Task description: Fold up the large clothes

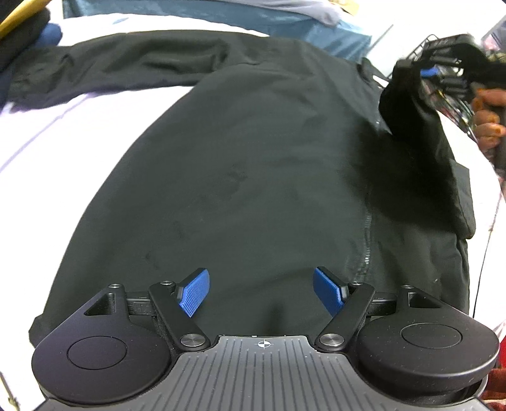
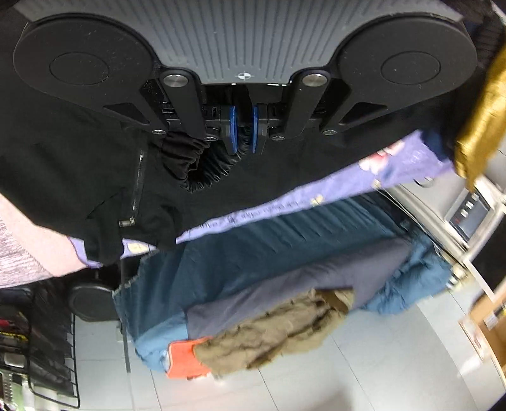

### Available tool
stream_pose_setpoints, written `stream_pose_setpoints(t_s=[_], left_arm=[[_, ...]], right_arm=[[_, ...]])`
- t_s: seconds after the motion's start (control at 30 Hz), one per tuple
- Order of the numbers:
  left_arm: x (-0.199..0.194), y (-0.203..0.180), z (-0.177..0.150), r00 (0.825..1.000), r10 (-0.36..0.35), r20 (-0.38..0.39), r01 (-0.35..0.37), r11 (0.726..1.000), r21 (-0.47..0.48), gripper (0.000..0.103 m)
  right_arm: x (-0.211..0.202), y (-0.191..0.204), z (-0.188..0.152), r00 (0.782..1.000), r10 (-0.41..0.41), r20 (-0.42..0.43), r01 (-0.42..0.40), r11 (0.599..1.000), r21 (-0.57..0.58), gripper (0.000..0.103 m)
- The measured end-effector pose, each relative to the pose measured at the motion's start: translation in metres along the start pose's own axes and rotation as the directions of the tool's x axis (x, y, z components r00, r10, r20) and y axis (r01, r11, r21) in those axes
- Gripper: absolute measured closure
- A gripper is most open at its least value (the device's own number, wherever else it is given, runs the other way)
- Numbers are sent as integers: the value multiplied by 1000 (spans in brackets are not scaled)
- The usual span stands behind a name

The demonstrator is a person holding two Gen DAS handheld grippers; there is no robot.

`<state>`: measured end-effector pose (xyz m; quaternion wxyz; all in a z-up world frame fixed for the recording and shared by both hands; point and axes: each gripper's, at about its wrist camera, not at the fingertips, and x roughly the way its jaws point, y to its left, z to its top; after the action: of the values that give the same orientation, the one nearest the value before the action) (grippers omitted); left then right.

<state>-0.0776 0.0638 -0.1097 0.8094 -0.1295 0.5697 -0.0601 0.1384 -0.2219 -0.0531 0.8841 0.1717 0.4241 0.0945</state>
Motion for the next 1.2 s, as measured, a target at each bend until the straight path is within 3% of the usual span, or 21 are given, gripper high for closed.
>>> stream_pose_setpoints(t_s=[0.1, 0.2, 0.27, 0.33, 0.43, 0.63, 0.73, 0.8, 0.87, 0.93, 1.03, 1.1, 1.2], left_arm=[[-3, 6, 0, 1000, 13, -1, -13, 1000, -9, 0], [-3, 9, 2, 1000, 25, -4, -25, 1000, -13, 0], [-2, 9, 3, 999, 32, -7, -32, 999, -6, 0], [1, 7, 6, 999, 43, -9, -43, 999, 10, 0], [3, 4, 10, 999, 50, -7, -49, 998, 36, 0], [16, -12, 26, 999, 48, -20, -45, 993, 108, 0], [21, -29, 42, 999, 33, -6, -31, 987, 159, 0], [24, -45, 56, 1000, 8, 8, -9, 977, 211, 0], [31, -64, 70, 1000, -7, 26, -1, 961, 276, 0], [39, -82, 84, 999, -24, 37, 11, 949, 316, 0], [54, -107, 107, 995, -80, 60, 55, 939, 340, 0], [70, -121, 125, 994, -84, 71, 54, 935, 351, 0], [100, -140, 151, 995, -67, 76, 36, 935, 353, 0]], right_arm=[[29, 4, -4, 998, -63, -17, 63, 998, -9, 88], [54, 0, -9, 994, -98, -46, 99, 995, 4, 74], [63, -2, -15, 994, -81, -77, 82, 996, 19, 33], [65, -6, -21, 994, -29, -105, 34, 999, 40, 20], [55, -15, -29, 994, 18, -110, -10, 997, 73, 20], [5, -62, -44, 999, 8, -39, -1, 984, 178, 11], [-28, -92, -50, 994, 102, 46, -111, 954, 278, 5], [-45, -109, -56, 990, 101, 98, -128, 935, 330, 5], [-50, -121, -60, 998, -3, 65, -19, 940, 341, 6], [-51, -130, -66, 992, -122, 16, 113, 951, 288, 7], [-55, -139, -79, 956, -293, -7, 290, 942, 167, 7], [-61, -147, -91, 939, -345, -9, 343, 930, 129, 7], [-71, -164, -108, 929, -369, -19, 369, 923, 105, 7]])
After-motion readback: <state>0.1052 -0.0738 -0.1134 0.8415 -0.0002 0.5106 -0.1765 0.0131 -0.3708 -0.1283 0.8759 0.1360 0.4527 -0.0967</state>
